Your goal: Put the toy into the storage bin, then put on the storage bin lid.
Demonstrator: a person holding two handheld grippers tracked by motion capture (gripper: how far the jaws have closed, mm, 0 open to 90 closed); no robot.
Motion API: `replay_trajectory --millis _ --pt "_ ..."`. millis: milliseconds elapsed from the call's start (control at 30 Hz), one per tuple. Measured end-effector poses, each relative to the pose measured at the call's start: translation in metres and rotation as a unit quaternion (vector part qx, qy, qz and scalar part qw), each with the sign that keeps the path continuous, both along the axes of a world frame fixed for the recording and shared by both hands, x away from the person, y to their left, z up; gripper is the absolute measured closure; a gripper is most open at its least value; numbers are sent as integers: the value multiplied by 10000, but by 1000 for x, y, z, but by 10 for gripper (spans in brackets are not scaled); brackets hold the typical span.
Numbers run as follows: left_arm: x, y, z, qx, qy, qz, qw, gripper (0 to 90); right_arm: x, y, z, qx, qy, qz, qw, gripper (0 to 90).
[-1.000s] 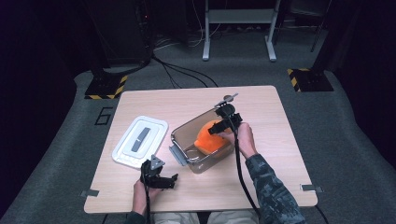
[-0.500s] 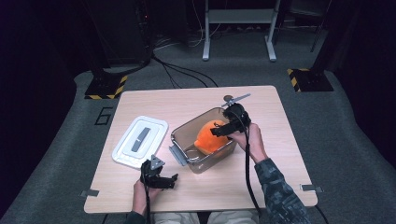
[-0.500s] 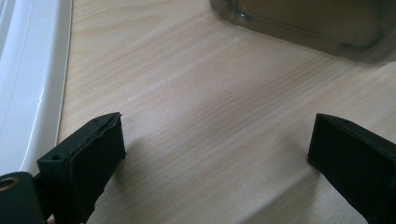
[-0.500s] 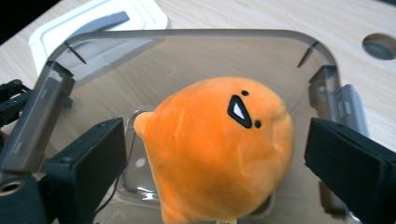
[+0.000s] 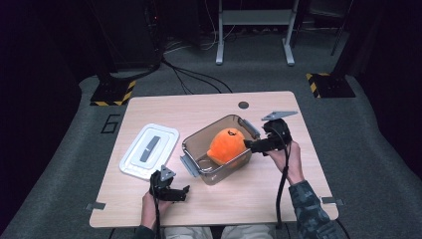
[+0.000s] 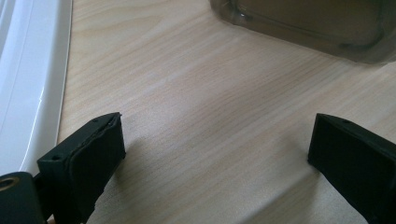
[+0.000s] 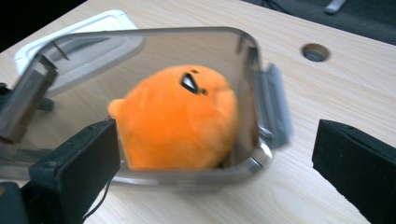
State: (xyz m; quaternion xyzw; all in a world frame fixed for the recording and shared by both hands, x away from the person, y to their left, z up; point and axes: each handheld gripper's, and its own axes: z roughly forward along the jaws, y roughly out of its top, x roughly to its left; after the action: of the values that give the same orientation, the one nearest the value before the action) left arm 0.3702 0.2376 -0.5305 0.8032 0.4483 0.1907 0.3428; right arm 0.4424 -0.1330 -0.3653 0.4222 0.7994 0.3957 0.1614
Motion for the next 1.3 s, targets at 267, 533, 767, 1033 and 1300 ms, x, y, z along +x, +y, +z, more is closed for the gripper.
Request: replay_trajectory --millis 267,533,767,1033,1300 --pt "0 0 0 10 -5 -2 10000 35 -22 -43 -19 48 -120 -445 9989 5" --pt "0 0 0 19 -8 2 10000 34 -35 -79 -67 -80 -54 -940 9955 0" --pt "0 1 0 36 -4 50 10000 31 -41 -97 -110 -435 -60 -1343 9900 0" --pt "0 1 0 41 11 47 10000 31 -45 -111 -140 -430 -2 -1652 9853 0" --pt "1 2 0 5 6 18 10000 29 -44 -119 -159 -327 38 -1639 9859 3"
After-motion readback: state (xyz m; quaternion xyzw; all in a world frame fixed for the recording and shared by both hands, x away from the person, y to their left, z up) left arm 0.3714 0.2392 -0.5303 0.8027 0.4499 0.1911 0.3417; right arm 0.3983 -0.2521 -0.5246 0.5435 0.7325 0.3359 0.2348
